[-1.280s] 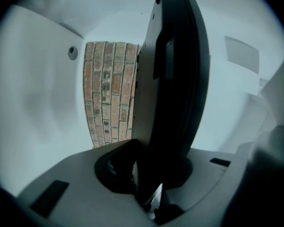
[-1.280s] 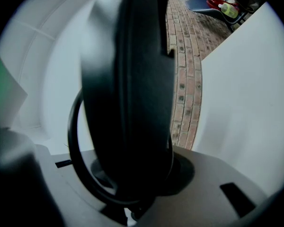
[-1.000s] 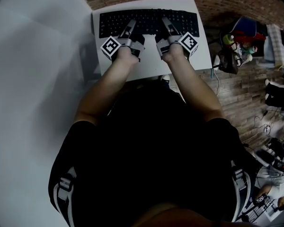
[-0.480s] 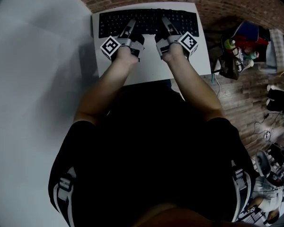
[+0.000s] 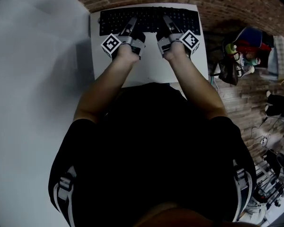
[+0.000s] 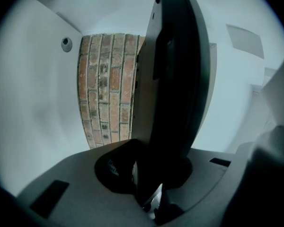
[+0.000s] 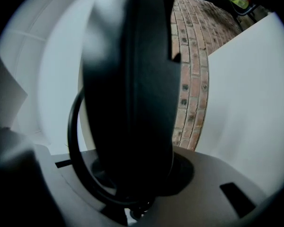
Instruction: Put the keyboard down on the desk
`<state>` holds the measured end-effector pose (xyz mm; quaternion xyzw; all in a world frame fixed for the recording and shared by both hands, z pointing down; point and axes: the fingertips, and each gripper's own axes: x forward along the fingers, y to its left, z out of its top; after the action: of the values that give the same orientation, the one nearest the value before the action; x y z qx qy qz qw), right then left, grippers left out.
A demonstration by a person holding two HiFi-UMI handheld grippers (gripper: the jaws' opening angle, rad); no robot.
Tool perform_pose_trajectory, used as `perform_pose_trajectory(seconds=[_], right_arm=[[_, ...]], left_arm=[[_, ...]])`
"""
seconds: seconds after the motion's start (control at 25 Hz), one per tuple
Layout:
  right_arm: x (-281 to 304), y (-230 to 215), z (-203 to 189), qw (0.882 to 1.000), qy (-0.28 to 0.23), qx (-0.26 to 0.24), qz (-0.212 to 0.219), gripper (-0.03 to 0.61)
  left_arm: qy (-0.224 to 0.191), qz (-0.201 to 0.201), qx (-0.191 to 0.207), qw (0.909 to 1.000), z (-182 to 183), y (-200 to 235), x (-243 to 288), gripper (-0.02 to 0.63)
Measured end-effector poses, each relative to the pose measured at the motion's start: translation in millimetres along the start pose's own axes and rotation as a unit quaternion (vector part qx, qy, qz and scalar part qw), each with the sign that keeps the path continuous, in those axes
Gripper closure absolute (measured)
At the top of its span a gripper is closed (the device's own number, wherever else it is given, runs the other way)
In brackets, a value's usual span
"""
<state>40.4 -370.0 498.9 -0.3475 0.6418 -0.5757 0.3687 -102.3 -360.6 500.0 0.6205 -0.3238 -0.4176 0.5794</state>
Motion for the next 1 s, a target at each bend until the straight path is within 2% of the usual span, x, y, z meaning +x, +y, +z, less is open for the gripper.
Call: perform_pose_trajectory(seconds=[0.28,1.0], right_arm=[[7,-1,-3,1.0,0.015,-0.005,0.005,0.44],[18,-37,12,0.999,0.033,0.0,-0.024,0.442]], left_arm=[[-0.014,-0.003,-0.006,0.9999,6,4,-3,0.528],[-0.029,0.013,-0.01,0.9994,5,38,12,0.526]])
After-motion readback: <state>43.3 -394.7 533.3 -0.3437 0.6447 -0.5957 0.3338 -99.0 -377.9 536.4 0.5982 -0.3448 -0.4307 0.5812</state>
